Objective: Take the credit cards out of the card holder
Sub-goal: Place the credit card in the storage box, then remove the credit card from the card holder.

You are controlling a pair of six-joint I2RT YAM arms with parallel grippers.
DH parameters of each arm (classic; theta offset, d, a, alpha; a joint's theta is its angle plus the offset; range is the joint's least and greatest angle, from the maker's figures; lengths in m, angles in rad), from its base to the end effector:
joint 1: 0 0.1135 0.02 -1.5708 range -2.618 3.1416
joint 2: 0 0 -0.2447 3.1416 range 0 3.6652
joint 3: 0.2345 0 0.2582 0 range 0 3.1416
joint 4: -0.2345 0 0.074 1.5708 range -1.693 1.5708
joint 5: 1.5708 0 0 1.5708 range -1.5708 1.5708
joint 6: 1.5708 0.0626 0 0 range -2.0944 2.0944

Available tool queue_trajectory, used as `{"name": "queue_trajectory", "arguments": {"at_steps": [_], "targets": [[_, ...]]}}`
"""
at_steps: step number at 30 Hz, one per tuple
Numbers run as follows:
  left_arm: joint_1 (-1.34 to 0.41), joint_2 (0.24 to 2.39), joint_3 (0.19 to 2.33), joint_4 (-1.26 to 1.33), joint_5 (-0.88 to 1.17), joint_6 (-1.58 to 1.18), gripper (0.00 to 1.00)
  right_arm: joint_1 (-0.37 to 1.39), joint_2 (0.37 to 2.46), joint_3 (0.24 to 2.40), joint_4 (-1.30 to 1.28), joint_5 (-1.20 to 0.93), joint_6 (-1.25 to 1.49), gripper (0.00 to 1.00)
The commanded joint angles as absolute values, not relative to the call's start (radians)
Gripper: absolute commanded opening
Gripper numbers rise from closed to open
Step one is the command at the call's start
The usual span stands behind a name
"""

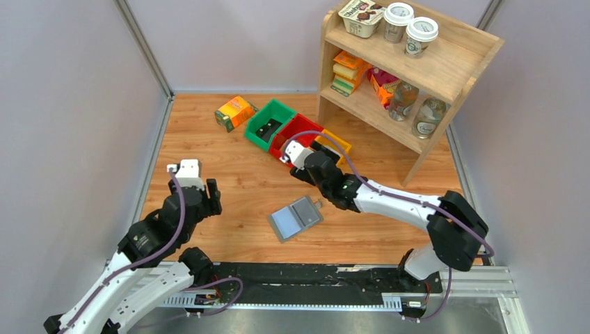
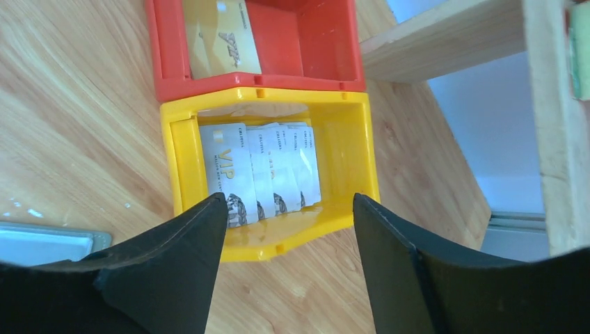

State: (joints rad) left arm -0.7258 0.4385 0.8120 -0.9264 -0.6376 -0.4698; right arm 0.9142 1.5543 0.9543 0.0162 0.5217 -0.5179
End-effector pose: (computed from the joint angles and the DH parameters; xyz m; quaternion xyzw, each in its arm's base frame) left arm 0.1116 -0.0492 0.2996 -0.0456 0.8420 -0.0342 0.5365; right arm 0.2470 0.2694 0.1952 -0.4664 0.7221 -0.1326 0.4934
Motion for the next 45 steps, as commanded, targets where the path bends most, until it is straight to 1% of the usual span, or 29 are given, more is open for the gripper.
{"name": "queue_trajectory", "arguments": {"at_steps": [1,6,11,16,20,24,27,38,45], "targets": [[-0.723,0.552,0.827,-0.871,-0.520,-0.514,0.71,0.919,1.441,0.983,-0.098,0.480,-0.326,0.73],[-0.723,0.670,0.828,-0.825,-0.362,-0.577,0.69,0.923,1.364,0.991,-0.210,0.398,-0.100,0.75],[-0.726,0.790,0.776,-0.720,-0.218,-0.663,0.69,0.922,1.267,0.939,-0.274,0.272,0.136,0.74],[-0.755,0.903,0.726,-0.622,-0.140,-0.747,0.66,0.923,1.244,0.884,-0.301,0.201,0.337,0.71],[-0.776,0.983,0.698,-0.548,-0.103,-0.798,0.65,0.922,1.275,0.841,-0.278,0.151,0.443,0.65],[-0.793,1.064,0.675,-0.488,-0.086,-0.831,0.65,0.922,1.344,0.818,-0.249,0.107,0.497,0.58],[-0.799,1.109,0.661,-0.453,-0.066,-0.851,0.65,0.923,1.408,0.827,-0.244,0.086,0.505,0.56],[-0.808,1.215,0.617,-0.382,-0.043,-0.879,0.56,0.922,1.546,0.861,-0.239,0.034,0.511,0.59],[-0.807,1.256,0.612,-0.351,-0.020,-0.882,0.54,0.919,1.582,0.876,-0.247,0.017,0.511,0.59]]}}
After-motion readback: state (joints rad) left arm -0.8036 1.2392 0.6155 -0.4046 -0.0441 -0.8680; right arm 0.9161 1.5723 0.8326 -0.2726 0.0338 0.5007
